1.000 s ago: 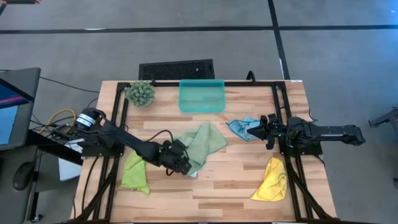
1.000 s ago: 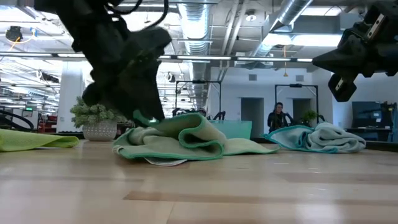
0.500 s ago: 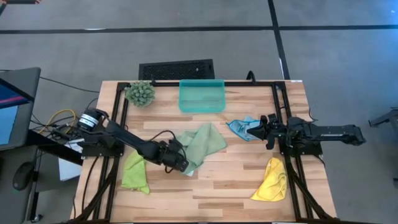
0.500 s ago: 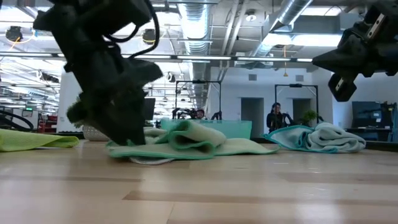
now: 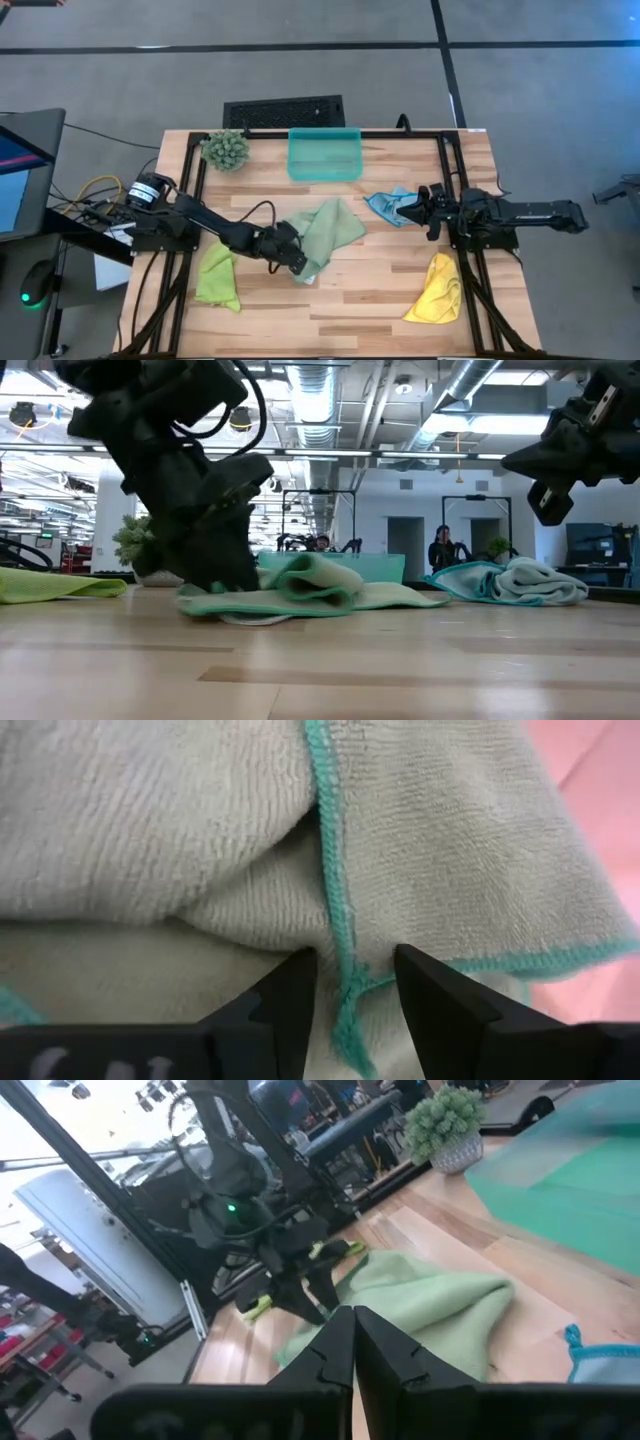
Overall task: Fold microfiber towels
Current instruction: Fold the green towel
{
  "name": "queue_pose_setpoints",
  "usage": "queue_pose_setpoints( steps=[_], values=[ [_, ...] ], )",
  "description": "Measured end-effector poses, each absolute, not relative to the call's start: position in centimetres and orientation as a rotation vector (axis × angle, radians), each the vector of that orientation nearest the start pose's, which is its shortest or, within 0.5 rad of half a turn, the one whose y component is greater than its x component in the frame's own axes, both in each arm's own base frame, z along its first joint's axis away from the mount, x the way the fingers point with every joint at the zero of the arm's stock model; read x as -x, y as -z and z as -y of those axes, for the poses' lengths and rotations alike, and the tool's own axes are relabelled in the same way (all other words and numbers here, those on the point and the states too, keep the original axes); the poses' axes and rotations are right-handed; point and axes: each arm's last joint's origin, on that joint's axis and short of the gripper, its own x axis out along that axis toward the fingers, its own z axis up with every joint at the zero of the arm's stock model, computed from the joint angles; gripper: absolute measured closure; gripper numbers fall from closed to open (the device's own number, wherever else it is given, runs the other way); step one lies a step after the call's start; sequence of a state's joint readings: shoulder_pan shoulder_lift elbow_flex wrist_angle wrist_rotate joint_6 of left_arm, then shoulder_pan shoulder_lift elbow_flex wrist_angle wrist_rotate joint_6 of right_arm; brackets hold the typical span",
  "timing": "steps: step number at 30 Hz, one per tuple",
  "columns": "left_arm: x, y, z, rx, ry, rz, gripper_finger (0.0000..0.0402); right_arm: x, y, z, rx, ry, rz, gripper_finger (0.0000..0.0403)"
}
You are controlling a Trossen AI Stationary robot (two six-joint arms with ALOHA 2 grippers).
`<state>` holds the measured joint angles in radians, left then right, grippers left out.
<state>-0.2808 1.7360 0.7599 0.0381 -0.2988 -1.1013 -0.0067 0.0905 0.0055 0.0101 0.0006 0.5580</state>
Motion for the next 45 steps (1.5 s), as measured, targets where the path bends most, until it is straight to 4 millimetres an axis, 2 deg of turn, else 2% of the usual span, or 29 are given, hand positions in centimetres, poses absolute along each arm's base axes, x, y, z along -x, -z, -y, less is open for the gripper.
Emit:
queue_pose_setpoints(
  steps=[4, 10, 15, 18, 21, 24, 27, 30, 33, 36, 39, 42, 45],
  values=[
    [-29.7, -11.2, 7.6, 0.761, -0.483, -0.736, 0.0296, -10.3, -15.9, 0.1, -0.558, 0.028, -0.071, 0.0369],
    [-29.9, -11.3, 7.8, 0.674, -0.403, -0.733, 0.0390, -10.3, -15.9, 0.1, -0.558, 0.028, -0.072, 0.0369],
    [-30.3, -12.5, 7.4, 0.617, -0.312, -0.772, 0.0394, -10.3, -15.9, 0.1, -0.558, 0.029, -0.072, 0.0369],
    [-30.6, -14.7, 7.3, 0.569, -0.286, -0.770, 0.0399, -10.3, -15.9, 0.1, -0.558, 0.028, -0.072, 0.0369],
    [-30.3, -18.1, 7.5, 0.485, -0.256, -0.782, 0.0399, -10.3, -15.9, 0.1, -0.558, 0.028, -0.072, 0.0369],
    [-29.8, -22.8, 7.9, 0.320, -0.206, -0.739, 0.0400, -10.3, -15.9, 0.1, -0.558, 0.028, -0.072, 0.0369],
    [-29.3, -28.3, 7.8, 0.157, -0.183, -0.626, 0.0400, -10.3, -15.9, 0.1, -0.558, 0.028, -0.072, 0.0369],
    [-28.8, -33.5, 6.9, 0.101, -0.183, -0.492, 0.0400, -10.3, -15.9, 0.1, -0.558, 0.028, -0.072, 0.0369],
    [-28.2, -37.1, 6.1, 0.087, -0.163, -0.418, 0.0400, -10.3, -15.9, 0.1, -0.558, 0.028, -0.073, 0.0369],
    [-28.2, -38.8, 5.0, 0.062, -0.152, -0.385, 0.0400, -10.3, -15.9, 0.1, -0.558, 0.028, -0.073, 0.0369],
    [-28.7, -39.5, 3.2, 0.076, -0.167, -0.365, 0.0400, -10.3, -15.9, 0.1, -0.555, 0.028, -0.073, 0.0369],
    [-29.9, -38.8, 1.4, 0.097, -0.086, -0.379, 0.0400, -10.3, -16.0, 0.1, -0.552, 0.043, -0.058, 0.0369],
    [-31.5, -37.0, 0.8, 0.065, 0.194, -0.446, 0.0401, -10.3, -16.3, 0.3, -0.552, 0.056, -0.020, 0.0369]
  ],
)
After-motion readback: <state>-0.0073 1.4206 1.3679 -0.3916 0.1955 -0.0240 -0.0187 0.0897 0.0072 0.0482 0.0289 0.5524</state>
